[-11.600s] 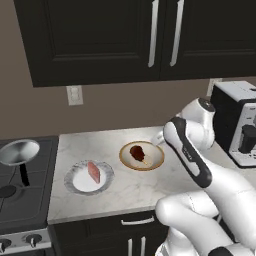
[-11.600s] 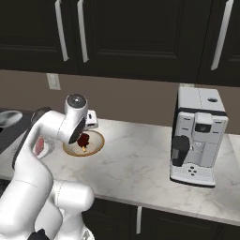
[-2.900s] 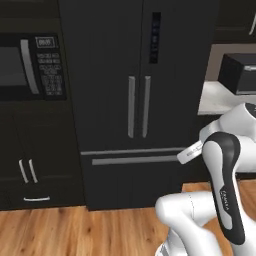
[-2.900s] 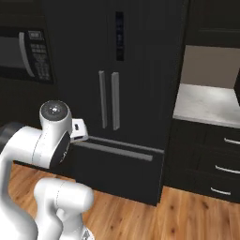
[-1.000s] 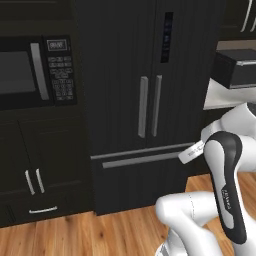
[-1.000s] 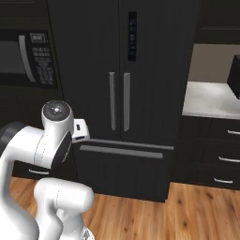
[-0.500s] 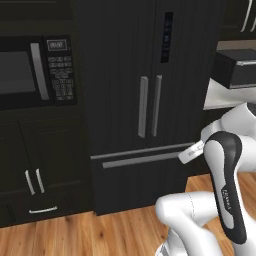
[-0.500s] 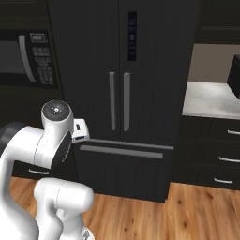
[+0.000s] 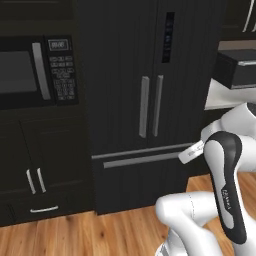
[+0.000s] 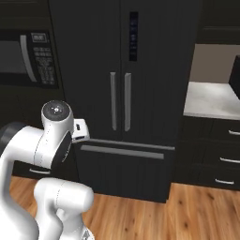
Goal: Place one of the steaks on the plate and the other in the bowl. Then place the bowl in the fridge.
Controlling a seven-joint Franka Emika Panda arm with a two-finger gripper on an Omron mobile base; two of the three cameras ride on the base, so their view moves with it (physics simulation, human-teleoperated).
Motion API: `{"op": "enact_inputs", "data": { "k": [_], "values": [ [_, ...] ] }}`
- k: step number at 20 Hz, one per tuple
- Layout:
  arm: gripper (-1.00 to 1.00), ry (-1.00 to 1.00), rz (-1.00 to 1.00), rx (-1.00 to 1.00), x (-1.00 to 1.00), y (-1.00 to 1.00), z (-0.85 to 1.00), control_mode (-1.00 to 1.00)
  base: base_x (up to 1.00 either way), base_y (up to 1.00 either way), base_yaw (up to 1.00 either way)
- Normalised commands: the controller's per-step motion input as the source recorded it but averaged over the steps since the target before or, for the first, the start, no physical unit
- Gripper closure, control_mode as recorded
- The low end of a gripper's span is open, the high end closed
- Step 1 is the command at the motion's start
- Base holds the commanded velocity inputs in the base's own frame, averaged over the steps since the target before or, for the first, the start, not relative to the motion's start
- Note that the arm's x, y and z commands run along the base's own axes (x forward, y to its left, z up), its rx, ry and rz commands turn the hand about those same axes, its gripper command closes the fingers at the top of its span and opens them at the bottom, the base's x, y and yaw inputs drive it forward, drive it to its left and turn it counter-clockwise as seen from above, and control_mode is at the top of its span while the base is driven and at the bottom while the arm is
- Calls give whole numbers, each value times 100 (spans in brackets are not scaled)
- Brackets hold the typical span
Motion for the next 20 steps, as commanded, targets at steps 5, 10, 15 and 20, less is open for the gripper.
{"op": "enact_inputs", "data": {
  "k": [5,10,15,20],
  "values": [
    [-100,0,0,0,0,0,0,100,0,0,8],
    [-100,0,0,0,0,0,0,100,0,0,2],
    [-100,0,0,0,0,0,0,100,0,0,0],
    [-100,0,-6,0,21,-6,0,-100,0,0,0]
  ]
}}
